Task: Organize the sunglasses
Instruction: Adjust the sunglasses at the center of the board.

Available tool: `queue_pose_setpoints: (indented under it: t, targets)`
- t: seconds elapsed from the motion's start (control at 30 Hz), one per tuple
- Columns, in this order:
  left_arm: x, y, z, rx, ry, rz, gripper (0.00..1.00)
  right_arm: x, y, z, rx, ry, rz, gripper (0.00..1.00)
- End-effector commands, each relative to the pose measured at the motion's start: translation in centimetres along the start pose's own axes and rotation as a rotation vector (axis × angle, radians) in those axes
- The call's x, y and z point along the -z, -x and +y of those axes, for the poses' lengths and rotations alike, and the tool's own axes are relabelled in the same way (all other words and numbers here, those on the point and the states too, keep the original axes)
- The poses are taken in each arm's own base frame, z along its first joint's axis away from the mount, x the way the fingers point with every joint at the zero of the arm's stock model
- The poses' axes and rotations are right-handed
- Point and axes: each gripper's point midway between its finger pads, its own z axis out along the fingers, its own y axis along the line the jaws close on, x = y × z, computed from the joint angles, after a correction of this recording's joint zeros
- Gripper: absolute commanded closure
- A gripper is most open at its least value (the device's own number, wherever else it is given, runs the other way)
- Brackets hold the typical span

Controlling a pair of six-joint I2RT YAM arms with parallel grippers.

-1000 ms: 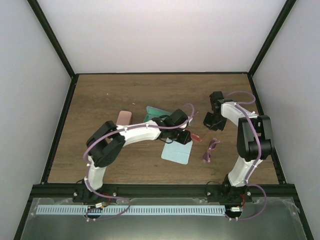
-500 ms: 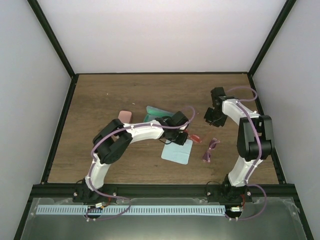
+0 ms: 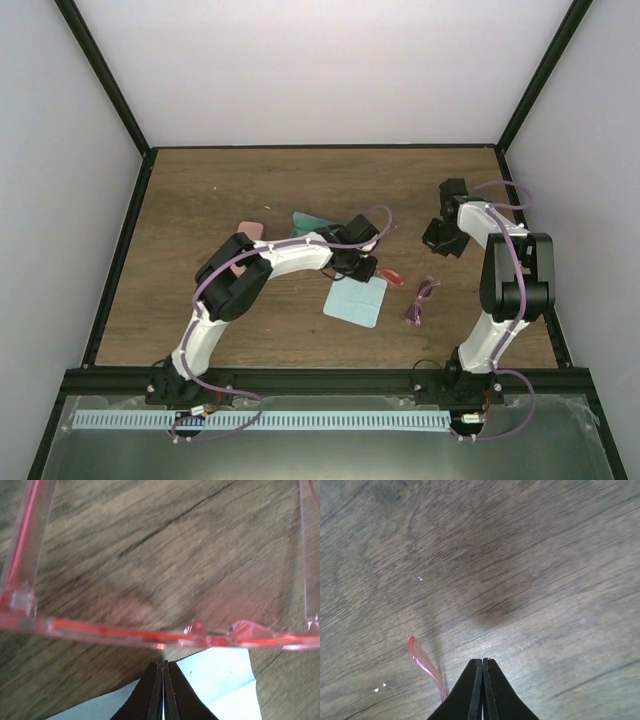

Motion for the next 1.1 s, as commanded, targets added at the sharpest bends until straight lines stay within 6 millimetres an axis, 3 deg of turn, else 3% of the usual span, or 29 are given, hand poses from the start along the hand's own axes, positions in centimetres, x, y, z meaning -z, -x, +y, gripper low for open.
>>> queue_pose_setpoints:
  t: [0.0,0.33,0.87,0.97,1.07]
  targets:
    - [-1.7,-0.5,1.1,-0.013,0.029,0.046,0.96,-1.6,0.5,0.5,0.009,0.007,0.013,0.99]
    - [-2.4,0.1,1.5,0.009,0.034,0.052,0.96,-3.5,-0.2,2.1,0.045,0.085,0.066,0.99]
    - [-3.3,-0.1,1.5,0.038,0.022,0.059,0.96,-4.5,-2.9,7.9,0.181,0.218,0.134,0.99]
    - [-3.3,-0.1,1.5,0.034,0.025,0.06,0.96,-4.2,-2.7,7.6,0.174,0.193,0.122,0.99]
    - [-3.0,-0.1,1.5,0.028,0.027,0.058,0.96,-2.2,-1.5,7.3,0.166,0.178,0.051,0.96]
